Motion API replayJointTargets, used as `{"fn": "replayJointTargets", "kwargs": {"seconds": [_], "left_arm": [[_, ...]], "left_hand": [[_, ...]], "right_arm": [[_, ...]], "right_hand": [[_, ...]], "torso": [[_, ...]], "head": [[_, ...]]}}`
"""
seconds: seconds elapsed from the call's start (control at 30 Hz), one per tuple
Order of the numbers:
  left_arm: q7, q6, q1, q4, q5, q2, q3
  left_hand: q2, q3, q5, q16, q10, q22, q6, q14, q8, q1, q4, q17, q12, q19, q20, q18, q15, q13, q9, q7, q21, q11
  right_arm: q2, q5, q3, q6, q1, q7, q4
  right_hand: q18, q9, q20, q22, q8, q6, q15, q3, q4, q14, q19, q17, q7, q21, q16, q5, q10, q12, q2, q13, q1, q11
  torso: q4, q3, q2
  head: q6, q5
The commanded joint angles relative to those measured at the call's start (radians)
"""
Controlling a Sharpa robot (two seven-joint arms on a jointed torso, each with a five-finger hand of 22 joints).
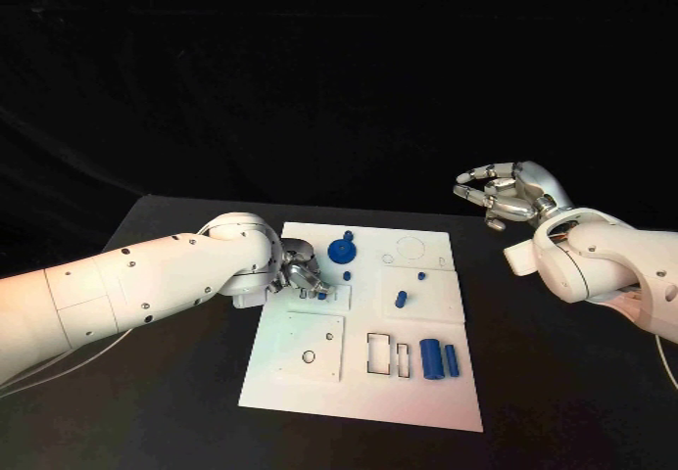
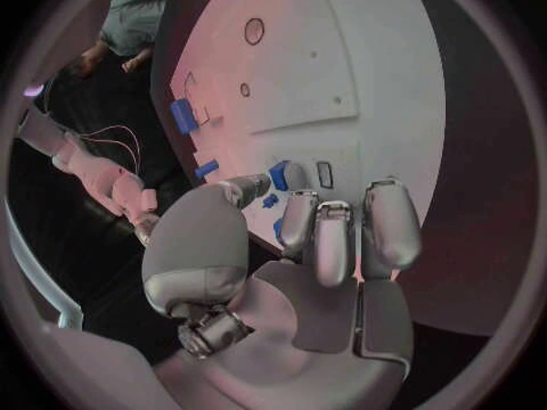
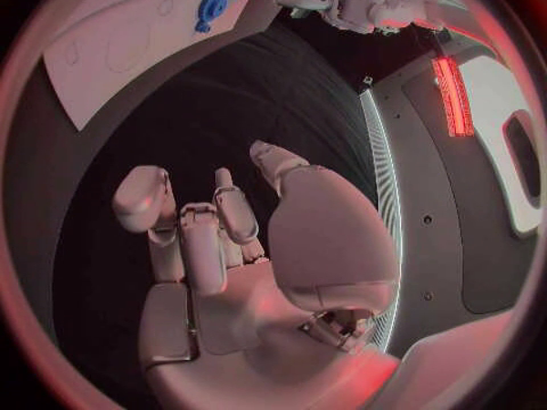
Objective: Assemble the parts on the task board
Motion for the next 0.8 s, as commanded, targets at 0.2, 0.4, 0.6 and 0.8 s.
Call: {"fn": "replayJointTargets", "kwargs": {"seconds": [0.2,0.4,0.6,0.8], "left_arm": [[0.001,0.007,-0.004,0.005,0.0,0.001,0.001],[0.001,-0.014,-0.003,0.019,0.005,-0.008,0.006],[0.004,-0.06,0.001,0.037,0.058,-0.023,0.031],[0.006,-0.077,0.025,0.031,0.112,-0.037,0.06]], "left_hand": [[-0.01,-0.007,-0.002,0.005,0.001,-0.001,0.006,0.099,-0.003,0.0,0.0,0.235,0.006,0.0,-0.003,-0.014,-0.008,0.002,-0.001,0.001,-0.004,-0.005],[-0.009,-0.009,-0.002,0.003,-0.002,-0.003,0.006,0.097,-0.003,0.001,0.0,0.229,0.003,0.0,-0.003,-0.013,-0.008,-0.005,-0.002,0.001,-0.006,-0.005],[-0.01,-0.044,0.007,-0.008,-0.04,-0.025,-0.04,0.09,-0.037,0.037,0.0,0.199,-0.032,-0.01,0.001,-0.01,0.0,-0.062,-0.014,0.016,-0.019,0.006],[-0.017,-0.077,0.007,-0.019,-0.129,-0.088,-0.091,0.083,-0.095,0.058,0.003,0.172,-0.121,-0.035,0.017,0.0,0.021,-0.199,-0.048,0.045,-0.057,0.032]], "right_arm": [[-0.001,-0.001,0.0,0.006,-0.001,0.012,0.0],[-0.001,0.0,0.0,0.006,-0.002,0.013,-0.001],[0.002,0.001,0.0,0.007,-0.004,0.014,-0.008],[0.003,0.003,0.0,0.007,-0.006,0.014,-0.014]], "right_hand": [[0.007,-0.001,-0.001,-0.001,0.003,-0.002,-0.005,0.002,0.006,0.046,-0.008,0.007,-0.002,-0.007,-0.007,0.003,0.002,-0.003,0.0,-0.001,-0.007,-0.001],[0.007,-0.001,-0.001,-0.001,0.003,-0.002,-0.005,0.002,0.006,0.046,-0.008,0.007,-0.002,-0.007,-0.007,0.003,0.002,-0.003,0.0,-0.001,-0.007,-0.001],[0.007,-0.001,-0.001,-0.001,0.003,-0.002,-0.005,0.002,0.006,0.046,-0.008,0.007,-0.002,-0.007,-0.007,0.003,0.002,-0.003,0.0,-0.001,-0.007,-0.001],[0.007,-0.001,-0.001,-0.001,0.003,-0.002,-0.005,0.002,0.006,0.046,-0.008,0.007,-0.002,-0.007,-0.007,0.003,0.002,-0.003,0.0,-0.001,-0.007,-0.001]], "torso": [[-0.0004,0.0,0.0],[-0.0002,-0.0005,-0.001],[-0.0006,0.0002,-0.003],[-0.0013,0.0014,-0.001]], "head": [[0.001,0.0],[0.004,-0.002],[0.012,-0.003],[0.017,-0.004]]}}
